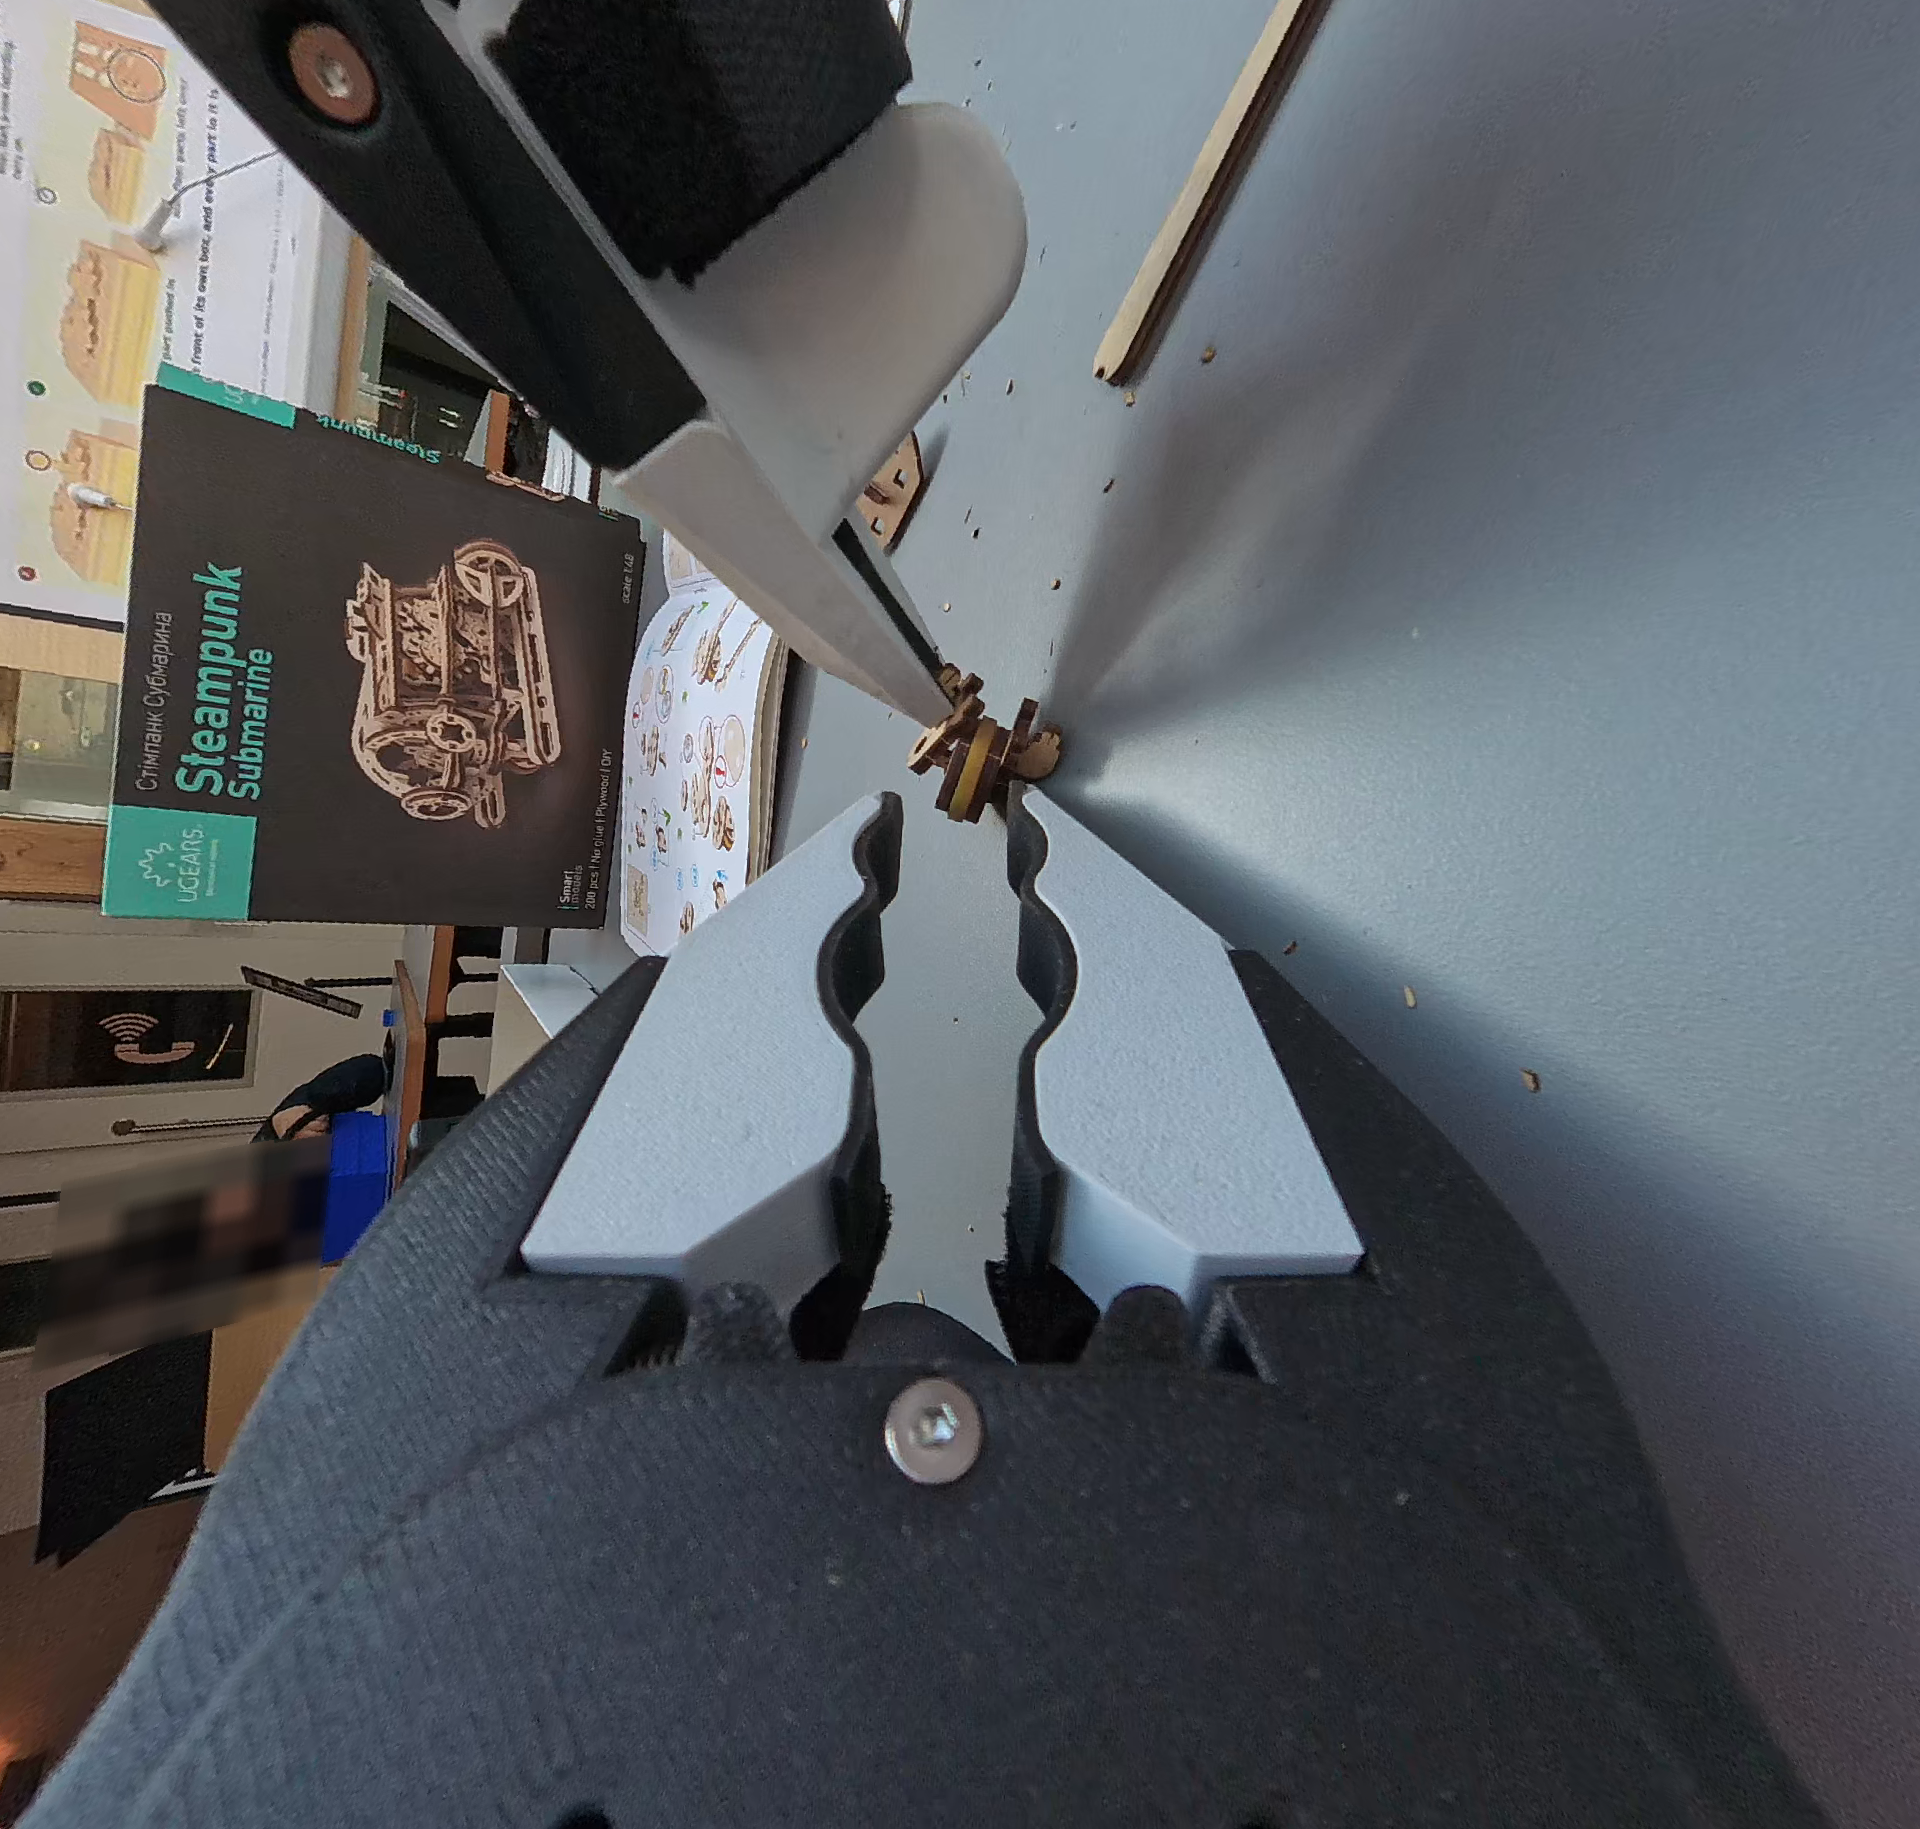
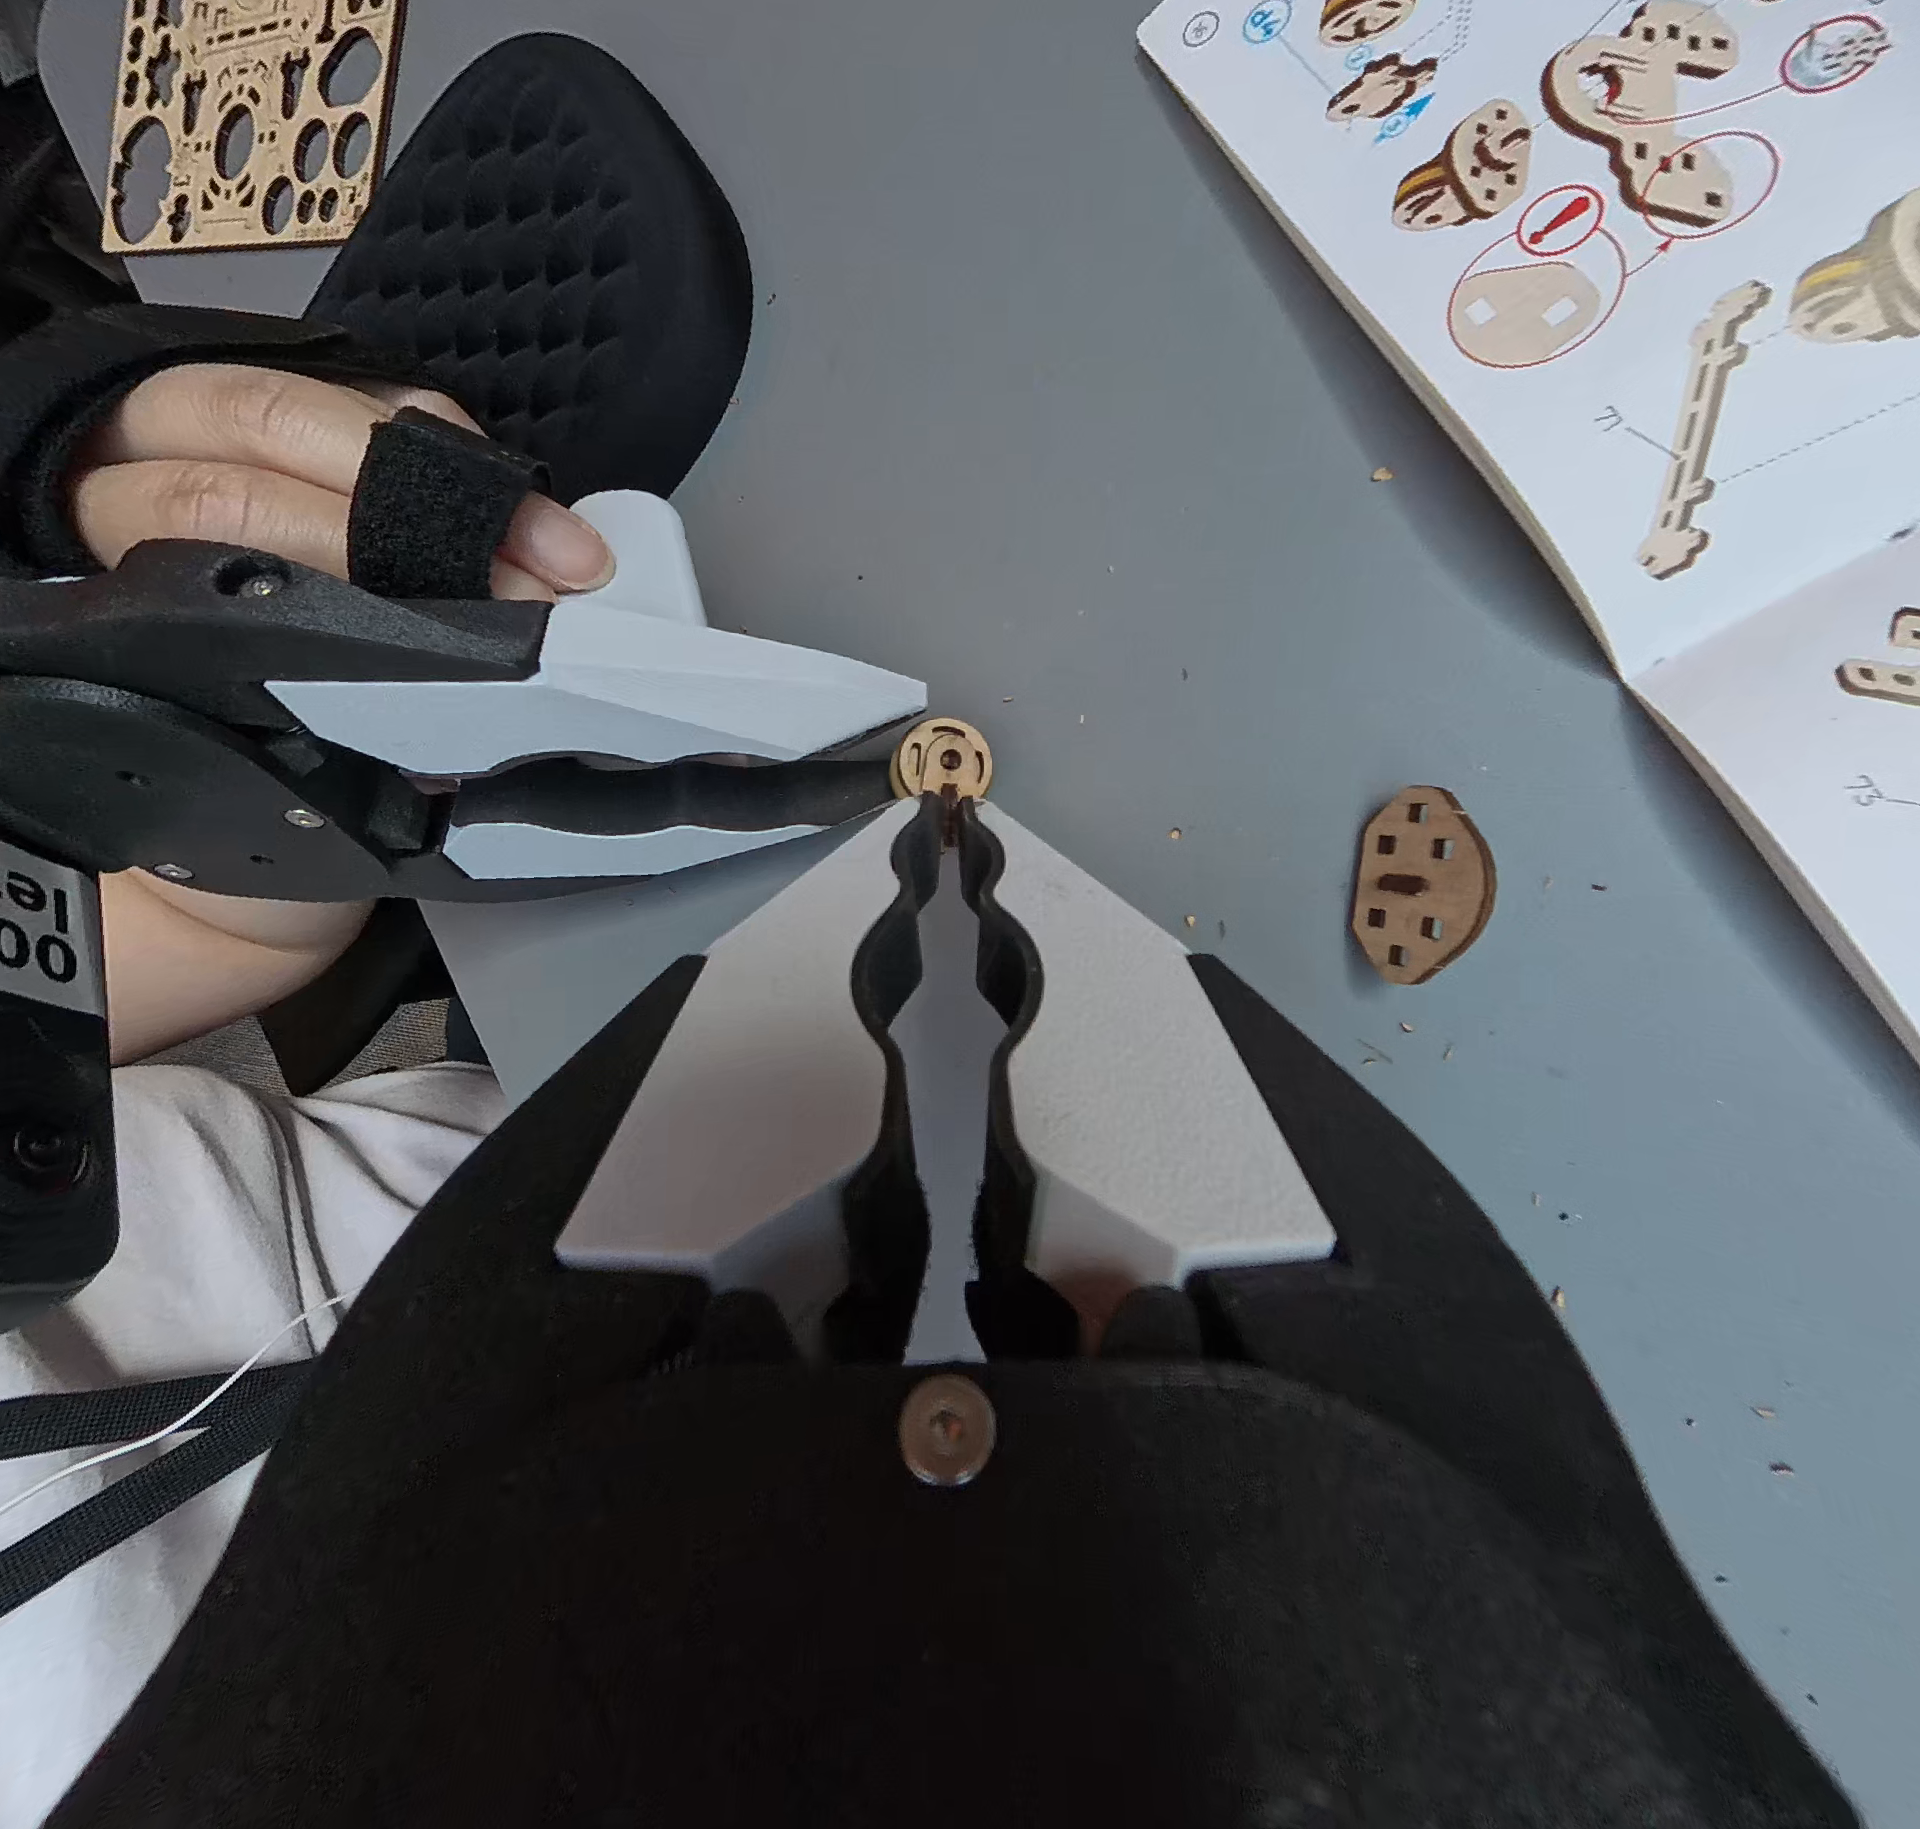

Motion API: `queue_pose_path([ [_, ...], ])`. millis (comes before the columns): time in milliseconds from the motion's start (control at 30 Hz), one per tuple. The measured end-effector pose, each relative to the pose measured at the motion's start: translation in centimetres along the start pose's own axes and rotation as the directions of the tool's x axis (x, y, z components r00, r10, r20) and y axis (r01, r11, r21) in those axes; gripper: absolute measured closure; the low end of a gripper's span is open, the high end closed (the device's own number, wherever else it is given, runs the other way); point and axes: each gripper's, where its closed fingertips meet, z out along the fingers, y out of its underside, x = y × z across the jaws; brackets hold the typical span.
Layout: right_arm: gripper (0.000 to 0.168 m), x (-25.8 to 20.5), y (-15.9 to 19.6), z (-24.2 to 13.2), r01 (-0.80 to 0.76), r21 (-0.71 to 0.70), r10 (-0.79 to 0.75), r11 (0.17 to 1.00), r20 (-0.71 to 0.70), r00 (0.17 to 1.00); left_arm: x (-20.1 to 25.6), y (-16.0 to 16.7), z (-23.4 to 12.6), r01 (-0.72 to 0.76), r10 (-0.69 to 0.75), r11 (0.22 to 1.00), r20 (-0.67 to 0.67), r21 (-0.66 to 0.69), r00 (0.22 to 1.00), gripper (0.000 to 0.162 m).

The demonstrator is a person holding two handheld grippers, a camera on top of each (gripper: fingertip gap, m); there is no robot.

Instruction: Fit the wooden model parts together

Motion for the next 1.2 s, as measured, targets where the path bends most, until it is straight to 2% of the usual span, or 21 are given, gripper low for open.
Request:
queue_pose_path([
  [400, 0.167, 0.0, 0.1, 0.0, 0.124, -0.083, -0.129, 0.989, -0.063, 0.99, -0.6, 0.7, -0.2, 0.0, 0.0, 1.0, 0.02, -0.018, 1.0, 0.135],
  [533, 0.166, 0.0, 0.1, 0.0, 0.139, -0.105, -0.146, 0.985, -0.067, 0.987, -1.0, 0.7, 0.1, -0.093, 0.094, 0.995, 0.018, -0.037, 0.995, 0.131],
  [700, 0.166, 0.0, 0.1, 0.0, 0.149, -0.128, -0.158, 0.98, -0.064, 0.985, -0.8, 0.5, 0.5, -0.297, 0.297, 0.955, -0.009, 0.002, 0.955, 0.138],
  [833, 0.167, 0.0, 0.5, 0.2, 0.15, -0.158, -0.16, 0.976, -0.052, 0.986, -1.2, 0.6, 0.7, -0.352, 0.354, 0.934, -0.012, 0.065, 0.935, 0.133],
  [900, 0.167, 0.0, 0.5, 0.3, 0.143, -0.159, -0.151, 0.977, -0.044, 0.988, -1.0, 0.6, 0.8, -0.377, 0.381, 0.921, -0.024, 0.096, 0.924, 0.138],
  [1200, 0.167, 0.0, 0.3, 0.4, 0.088, -0.192, -0.081, 0.977, 0.045, 0.996, -0.7, 0.5, 0.9, -0.506, 0.508, 0.85, 0.022, 0.147, 0.861, 0.141],
])
